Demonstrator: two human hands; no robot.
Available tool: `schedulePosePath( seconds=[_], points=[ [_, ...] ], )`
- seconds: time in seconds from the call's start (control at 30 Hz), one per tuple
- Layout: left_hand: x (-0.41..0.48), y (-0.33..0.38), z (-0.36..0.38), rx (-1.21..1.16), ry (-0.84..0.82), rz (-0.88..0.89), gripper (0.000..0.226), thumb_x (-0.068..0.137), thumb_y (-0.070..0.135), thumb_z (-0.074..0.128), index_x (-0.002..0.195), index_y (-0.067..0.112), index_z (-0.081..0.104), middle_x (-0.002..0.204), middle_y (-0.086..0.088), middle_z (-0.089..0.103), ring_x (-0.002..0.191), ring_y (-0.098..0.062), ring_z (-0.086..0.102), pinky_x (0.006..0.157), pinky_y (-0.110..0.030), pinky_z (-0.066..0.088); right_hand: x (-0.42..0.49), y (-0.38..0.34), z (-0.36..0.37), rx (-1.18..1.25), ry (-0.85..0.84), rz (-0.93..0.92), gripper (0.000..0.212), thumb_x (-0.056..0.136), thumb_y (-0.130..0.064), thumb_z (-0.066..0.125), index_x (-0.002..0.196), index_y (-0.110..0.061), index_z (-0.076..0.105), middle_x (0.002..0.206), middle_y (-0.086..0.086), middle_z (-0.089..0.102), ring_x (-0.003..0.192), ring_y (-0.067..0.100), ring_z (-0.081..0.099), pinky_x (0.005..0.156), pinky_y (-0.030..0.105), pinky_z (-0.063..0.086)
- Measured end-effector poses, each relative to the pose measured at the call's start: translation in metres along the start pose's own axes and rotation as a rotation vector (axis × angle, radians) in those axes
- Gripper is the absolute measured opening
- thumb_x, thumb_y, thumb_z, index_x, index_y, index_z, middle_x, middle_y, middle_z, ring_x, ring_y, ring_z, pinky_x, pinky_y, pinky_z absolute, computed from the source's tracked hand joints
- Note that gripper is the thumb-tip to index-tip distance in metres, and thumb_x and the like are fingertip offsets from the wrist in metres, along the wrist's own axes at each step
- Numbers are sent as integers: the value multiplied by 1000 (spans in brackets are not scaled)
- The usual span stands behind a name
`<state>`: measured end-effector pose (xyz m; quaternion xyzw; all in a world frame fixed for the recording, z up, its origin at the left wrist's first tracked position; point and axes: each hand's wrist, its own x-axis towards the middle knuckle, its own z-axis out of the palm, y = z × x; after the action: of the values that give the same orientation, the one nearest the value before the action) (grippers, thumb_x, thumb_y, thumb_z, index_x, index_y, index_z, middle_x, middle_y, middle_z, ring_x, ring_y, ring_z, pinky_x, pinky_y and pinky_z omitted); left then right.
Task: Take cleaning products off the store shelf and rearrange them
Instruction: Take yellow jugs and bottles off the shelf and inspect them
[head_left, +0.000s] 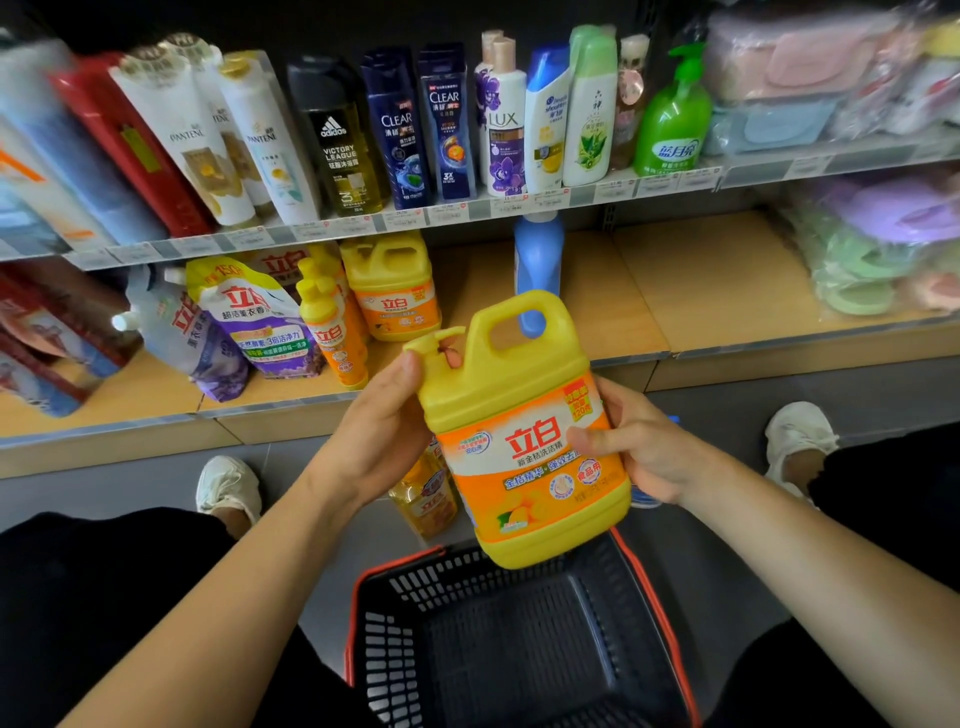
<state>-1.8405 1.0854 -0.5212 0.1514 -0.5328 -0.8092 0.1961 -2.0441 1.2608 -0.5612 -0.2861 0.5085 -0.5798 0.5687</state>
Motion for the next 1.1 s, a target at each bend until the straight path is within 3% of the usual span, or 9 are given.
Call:
schedulePosePath(
  seconds=[0.13,0.23,0.4,0.5,0.6,0.73,0.8,0.9,1.1],
  points=[
    [-1,-1,3,46,107,52,28,91,31,65,109,10,63,123,-11,66,115,-27,63,99,-49,52,-1,2,0,-5,21,-29,79,64,-19,91,135,-16,57,130,17,66,119,39,64,99,61,51],
    [3,-11,6,128,319,65,30,97,10,58,126,0,61,130,-22,63,121,-38,61,106,-60,47,-1,3,5,-93,52,-87,70,72,-9,83,136,-17,56,127,17,68,118,38,65,99,63,50],
    [4,-23,11,323,496,121,27,103,17,55,129,17,58,127,-12,64,118,-30,63,98,-51,55,-1,8,16,-158,99,-149,80,67,-13,89,139,-20,54,125,13,70,116,34,67,97,60,52],
    [3,-19,7,278,440,111,36,98,33,56,132,21,59,131,-5,63,119,-23,64,96,-46,56,1,8,14,-109,95,-136,80,66,-13,89,139,-19,55,125,16,69,116,37,66,97,62,51],
    [3,-11,3,154,353,109,28,99,35,50,108,28,76,142,-19,55,130,-36,55,108,-58,46,2,8,10,-63,86,-124,72,69,-11,86,136,-19,58,125,17,69,116,38,66,96,62,52],
    [2,-9,-2,45,325,86,37,105,29,43,125,11,68,126,-27,60,113,-39,54,109,-59,40,3,6,8,6,74,-102,64,70,-16,86,130,-23,63,127,16,68,116,39,66,93,58,54],
    [2,-11,-3,32,332,84,38,104,28,45,130,9,65,117,-22,59,105,-34,52,102,-56,45,4,6,9,27,86,-98,63,69,-19,87,128,-23,65,126,15,69,116,38,66,90,54,57],
    [2,-19,-1,90,337,48,37,105,36,46,129,18,66,107,-6,72,92,-17,69,76,-28,56,5,5,10,49,129,-111,70,66,-20,88,131,-19,61,126,15,69,116,39,66,93,58,55],
    [-5,-43,7,186,241,-212,53,86,60,58,124,23,67,118,-4,74,102,-19,73,78,-33,60,5,-3,9,87,224,-146,72,64,-24,90,130,-19,62,124,13,70,113,36,68,92,57,55]
  ],
)
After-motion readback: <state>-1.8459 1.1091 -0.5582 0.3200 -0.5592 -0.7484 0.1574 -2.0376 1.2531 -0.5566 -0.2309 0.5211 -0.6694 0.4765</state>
